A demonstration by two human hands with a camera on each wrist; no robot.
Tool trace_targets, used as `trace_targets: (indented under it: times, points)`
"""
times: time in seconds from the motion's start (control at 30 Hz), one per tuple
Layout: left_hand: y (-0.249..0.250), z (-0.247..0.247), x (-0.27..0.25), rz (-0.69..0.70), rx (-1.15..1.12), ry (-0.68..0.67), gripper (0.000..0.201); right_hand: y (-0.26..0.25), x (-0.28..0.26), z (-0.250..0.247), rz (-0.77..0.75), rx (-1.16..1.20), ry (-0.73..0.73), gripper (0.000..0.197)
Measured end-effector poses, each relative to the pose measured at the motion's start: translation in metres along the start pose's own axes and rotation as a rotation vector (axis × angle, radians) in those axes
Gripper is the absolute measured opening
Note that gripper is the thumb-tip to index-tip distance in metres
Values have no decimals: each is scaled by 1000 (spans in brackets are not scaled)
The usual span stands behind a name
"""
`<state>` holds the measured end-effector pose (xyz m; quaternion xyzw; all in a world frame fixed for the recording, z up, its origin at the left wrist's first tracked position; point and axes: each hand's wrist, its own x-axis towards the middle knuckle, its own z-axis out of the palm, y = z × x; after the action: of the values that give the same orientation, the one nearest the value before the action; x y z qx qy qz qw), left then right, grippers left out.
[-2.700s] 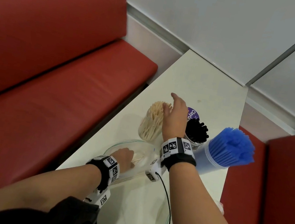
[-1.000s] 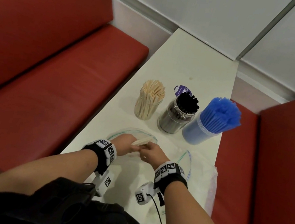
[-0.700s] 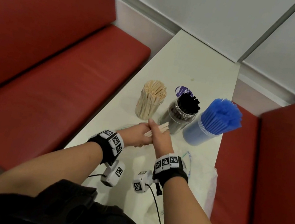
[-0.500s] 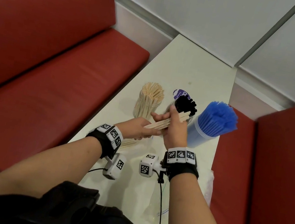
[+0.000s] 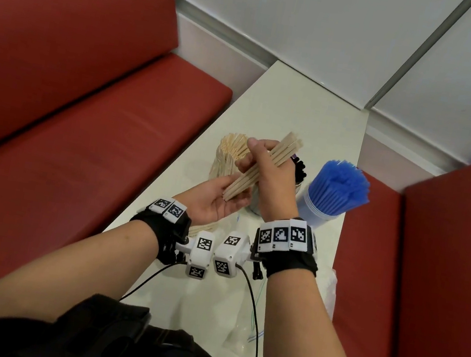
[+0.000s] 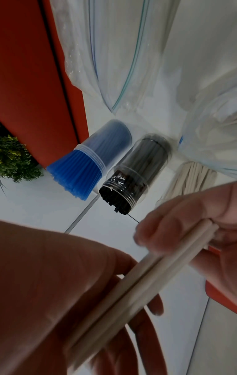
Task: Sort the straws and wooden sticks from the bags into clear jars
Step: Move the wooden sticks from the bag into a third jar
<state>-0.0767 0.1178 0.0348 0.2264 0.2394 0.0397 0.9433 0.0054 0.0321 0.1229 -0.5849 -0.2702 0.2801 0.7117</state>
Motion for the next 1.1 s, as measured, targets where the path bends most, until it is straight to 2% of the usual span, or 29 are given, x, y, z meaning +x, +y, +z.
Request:
trace_targets:
  times: [0.1,0.27,0.37,0.47,0.53,0.63,0.73,0.9,1.1]
  points:
    - [3,2,-1,-16,60,62,26,6,2,1,-2,24,-29,15]
    - [7,-1,0,-61,-83,75,22,10,3,6,55,-41,-20,44]
    - [7,1,-1,-58,-127,55,21,8,3,6,83,-17,-31,45]
    - [8,5,-2,-48,-80,41,21,6,3,7,94,19,-69,45]
    - [10,7,-3,-68,-28,42,28,6,2,8,98,21,-80,44]
    - [13,9,-3,-116,23,0,51,10,-2,5,124,-6,-52,43]
    - [16,8,-4,-208,-71,-35,57,12,-2,3,122,-27,-58,44]
    - [14,3,-3,-218,-118,47,31,17,-2,4,176,-42,-87,40]
    - [13,-25,0,-266,-67,153,14,3,4,-29,340,-241,-307,22]
